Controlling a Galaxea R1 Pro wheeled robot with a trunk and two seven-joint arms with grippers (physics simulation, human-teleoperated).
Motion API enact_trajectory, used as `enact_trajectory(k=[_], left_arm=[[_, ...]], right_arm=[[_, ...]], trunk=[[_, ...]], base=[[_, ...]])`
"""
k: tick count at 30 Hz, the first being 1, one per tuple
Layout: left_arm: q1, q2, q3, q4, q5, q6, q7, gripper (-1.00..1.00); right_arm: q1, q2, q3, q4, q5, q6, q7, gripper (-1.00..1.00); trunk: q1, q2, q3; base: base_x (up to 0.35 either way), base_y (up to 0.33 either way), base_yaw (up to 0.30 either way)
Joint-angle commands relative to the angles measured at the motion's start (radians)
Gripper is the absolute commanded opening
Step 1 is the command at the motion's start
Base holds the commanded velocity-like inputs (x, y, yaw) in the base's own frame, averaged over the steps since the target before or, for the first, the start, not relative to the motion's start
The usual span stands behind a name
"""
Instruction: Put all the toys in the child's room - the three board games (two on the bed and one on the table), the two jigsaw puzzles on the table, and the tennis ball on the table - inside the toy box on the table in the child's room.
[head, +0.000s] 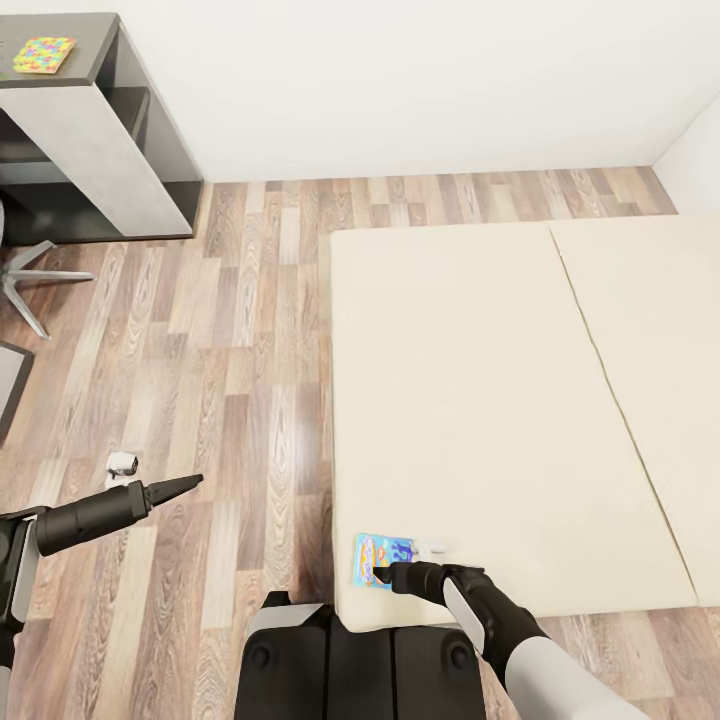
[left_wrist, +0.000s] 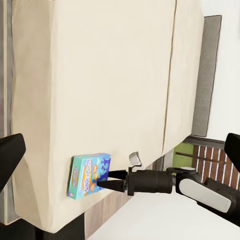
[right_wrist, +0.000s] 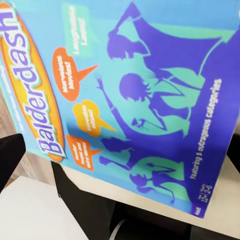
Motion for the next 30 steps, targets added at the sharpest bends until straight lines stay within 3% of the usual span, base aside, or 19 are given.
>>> enact_trajectory(k=[1,30], left_arm=[[0.0,0.0,0.001,0.0,-0.002,0.01,-0.005,1.0],[0.0,0.0,0.0,0.0,-0.004,0.011,-0.005,1.0]], right_arm=[[0.0,0.0,0.002,-0.001,-0.005,0.005,-0.001,1.0],[0.0,0.0,0.002,-0.001,-0.005,-0.001,-0.001,1.0]], trunk=[[0.001,-0.001,-0.001],[0.001,-0.001,-0.001]], base=[[0.0,0.032,0.0],[0.0,0.056,0.0]])
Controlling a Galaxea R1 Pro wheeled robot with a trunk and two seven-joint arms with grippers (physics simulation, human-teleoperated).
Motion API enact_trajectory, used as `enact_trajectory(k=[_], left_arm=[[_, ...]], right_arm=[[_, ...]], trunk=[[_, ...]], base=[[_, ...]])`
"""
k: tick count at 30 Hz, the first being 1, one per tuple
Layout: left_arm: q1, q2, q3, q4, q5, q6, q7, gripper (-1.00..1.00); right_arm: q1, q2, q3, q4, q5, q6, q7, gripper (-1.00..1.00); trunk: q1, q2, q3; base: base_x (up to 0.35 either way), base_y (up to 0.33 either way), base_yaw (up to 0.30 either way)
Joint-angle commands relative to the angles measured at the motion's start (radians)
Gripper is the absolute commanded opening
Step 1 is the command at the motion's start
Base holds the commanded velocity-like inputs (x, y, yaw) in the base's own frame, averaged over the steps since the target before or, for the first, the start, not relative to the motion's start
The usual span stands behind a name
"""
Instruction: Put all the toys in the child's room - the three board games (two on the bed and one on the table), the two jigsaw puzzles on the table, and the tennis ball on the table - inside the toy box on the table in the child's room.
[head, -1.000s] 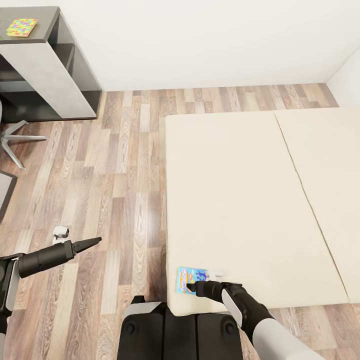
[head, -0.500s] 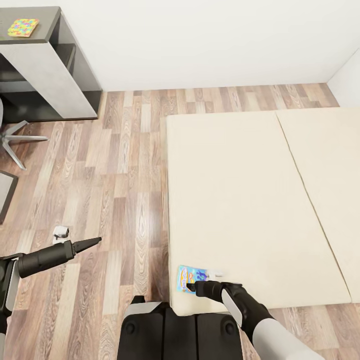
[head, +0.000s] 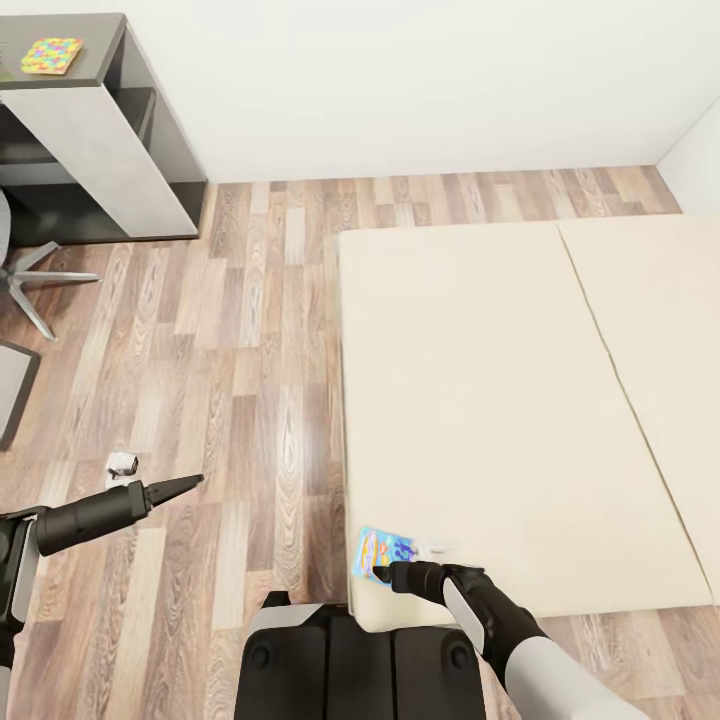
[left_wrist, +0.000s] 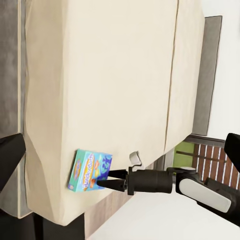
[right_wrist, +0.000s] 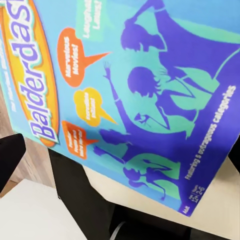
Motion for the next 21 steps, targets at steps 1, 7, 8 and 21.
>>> enact_trajectory(k=[1,7,8,21], left_arm=[[0.0,0.0,0.001,0.0,-0.003,0.011,-0.005,1.0],[0.0,0.0,0.001,0.0,-0.003,0.01,-0.005,1.0],[0.0,0.0,0.001,0.0,-0.003,0.01,-0.005,1.0],[0.0,0.0,0.001,0.0,-0.003,0.01,-0.003,1.0]], right_arm=[[0.0,0.0,0.002,-0.001,-0.005,0.005,-0.001,1.0],[0.0,-0.001,0.002,-0.001,-0.006,0.004,-0.001,1.0],[0.0,-0.001,0.002,-0.001,-0.007,0.004,-0.001,1.0],[0.0,-0.001,0.002,-0.001,-0.007,0.003,-0.001,1.0]], trunk=[[0.001,-0.001,-0.001],[0.001,-0.001,-0.001],[0.001,-0.001,-0.001],[0.001,-0.001,-0.001]], base=[[0.0,0.118,0.0],[0.0,0.053,0.0],[0.0,0.012,0.0],[0.0,0.057,0.0]])
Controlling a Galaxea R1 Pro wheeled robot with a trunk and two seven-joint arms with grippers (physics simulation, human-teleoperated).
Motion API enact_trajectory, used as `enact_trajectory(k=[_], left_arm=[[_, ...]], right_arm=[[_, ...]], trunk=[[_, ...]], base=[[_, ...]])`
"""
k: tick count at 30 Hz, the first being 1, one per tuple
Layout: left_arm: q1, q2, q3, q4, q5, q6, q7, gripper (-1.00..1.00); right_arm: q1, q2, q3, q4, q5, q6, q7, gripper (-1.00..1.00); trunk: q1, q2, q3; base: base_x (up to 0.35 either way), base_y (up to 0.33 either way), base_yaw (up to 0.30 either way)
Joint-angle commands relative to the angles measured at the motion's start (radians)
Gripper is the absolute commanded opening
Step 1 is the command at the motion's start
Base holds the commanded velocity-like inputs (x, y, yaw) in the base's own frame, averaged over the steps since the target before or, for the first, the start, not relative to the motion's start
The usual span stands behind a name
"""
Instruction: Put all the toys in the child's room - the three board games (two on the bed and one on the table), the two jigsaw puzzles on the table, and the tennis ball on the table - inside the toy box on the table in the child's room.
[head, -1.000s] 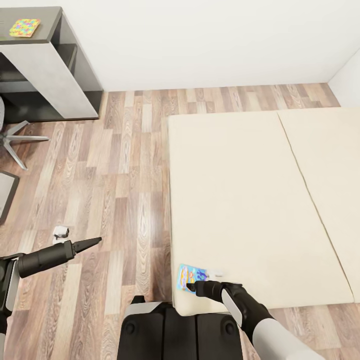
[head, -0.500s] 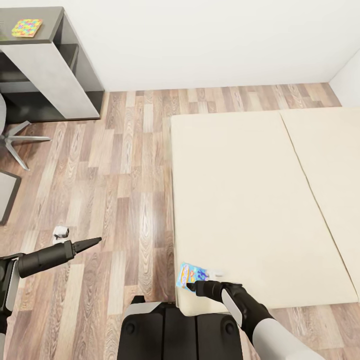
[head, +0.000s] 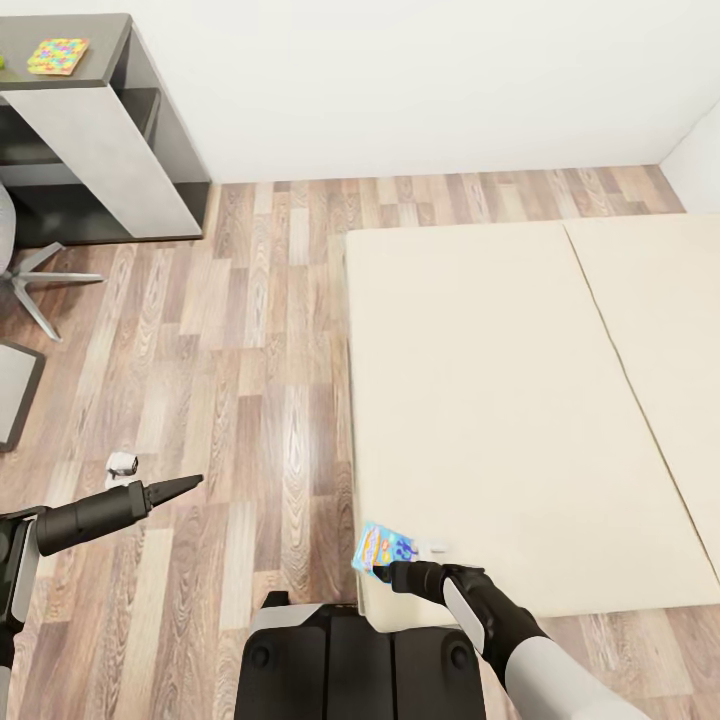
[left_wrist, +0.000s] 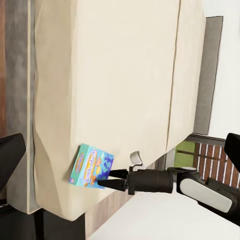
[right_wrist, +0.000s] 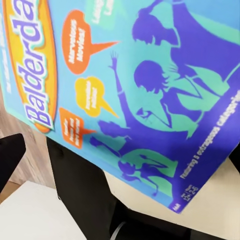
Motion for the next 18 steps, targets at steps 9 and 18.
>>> enact_trajectory(k=[9,18], left_arm=[[0.0,0.0,0.001,0.0,-0.003,0.011,-0.006,1.0],[0.0,0.0,0.001,0.0,-0.003,0.011,-0.007,1.0]], right_arm=[[0.0,0.0,0.002,-0.001,-0.005,0.005,-0.002,1.0],[0.0,0.0,0.002,-0.001,-0.005,0.005,-0.006,1.0]], trunk=[[0.001,-0.001,-0.001],[0.001,-0.001,-0.001]], base=[[0.0,0.067,0.0],[0.0,0.085,0.0]])
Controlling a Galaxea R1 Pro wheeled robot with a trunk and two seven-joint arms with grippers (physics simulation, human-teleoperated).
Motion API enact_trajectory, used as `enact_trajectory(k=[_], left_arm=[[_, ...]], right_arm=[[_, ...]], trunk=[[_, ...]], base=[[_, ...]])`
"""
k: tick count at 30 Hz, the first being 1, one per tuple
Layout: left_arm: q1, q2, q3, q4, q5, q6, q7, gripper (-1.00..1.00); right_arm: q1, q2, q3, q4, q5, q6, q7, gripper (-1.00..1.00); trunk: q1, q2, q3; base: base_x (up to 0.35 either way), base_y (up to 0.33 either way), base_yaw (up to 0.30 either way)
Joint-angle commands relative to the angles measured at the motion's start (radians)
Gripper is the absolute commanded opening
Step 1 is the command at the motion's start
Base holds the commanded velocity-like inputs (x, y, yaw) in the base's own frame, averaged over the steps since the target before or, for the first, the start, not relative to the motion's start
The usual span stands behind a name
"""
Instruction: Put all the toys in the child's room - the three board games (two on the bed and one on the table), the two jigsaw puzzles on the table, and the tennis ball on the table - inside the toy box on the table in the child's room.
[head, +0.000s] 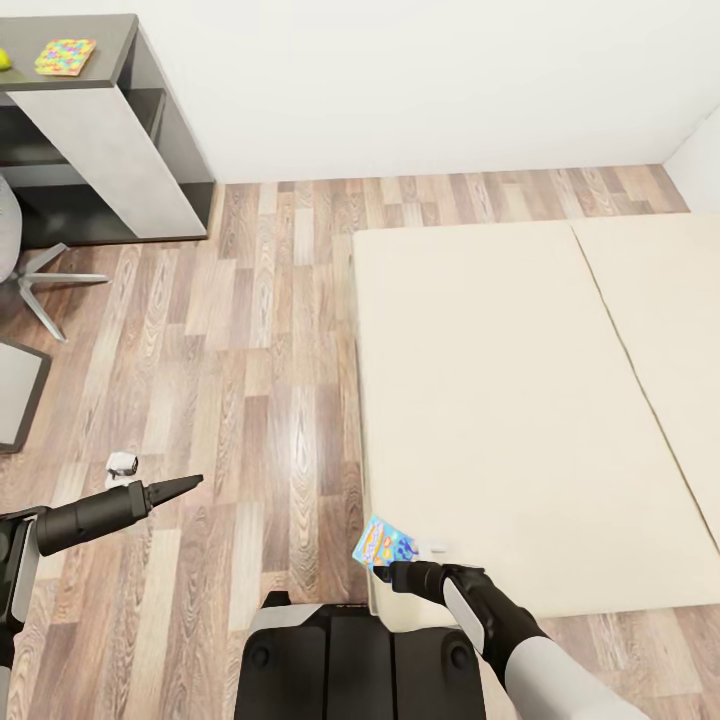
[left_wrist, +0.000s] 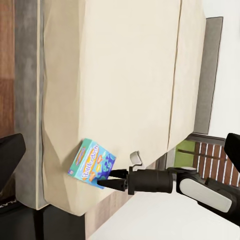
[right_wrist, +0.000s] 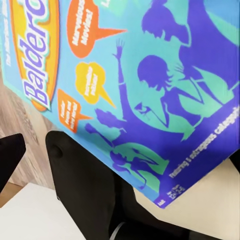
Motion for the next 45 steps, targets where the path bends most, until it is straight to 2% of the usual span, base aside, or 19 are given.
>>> enact_trajectory(k=[1,35,45], left_arm=[[0.0,0.0,0.001,0.0,-0.003,0.01,-0.005,1.0],[0.0,0.0,0.001,0.0,-0.001,0.01,-0.006,1.0],[0.0,0.0,0.001,0.0,-0.001,0.01,-0.006,1.0]], right_arm=[[0.0,-0.001,0.002,-0.001,-0.005,0.005,-0.001,1.0],[0.001,-0.003,0.002,-0.001,-0.009,0.016,-0.002,1.0],[0.0,-0.017,0.002,-0.003,-0.01,0.022,0.002,1.0]], trunk=[[0.001,-0.001,-0.001],[0.001,-0.001,-0.001],[0.001,-0.001,-0.001]], base=[[0.0,0.028,0.0],[0.0,0.002,0.0],[0.0,0.0,0.0]])
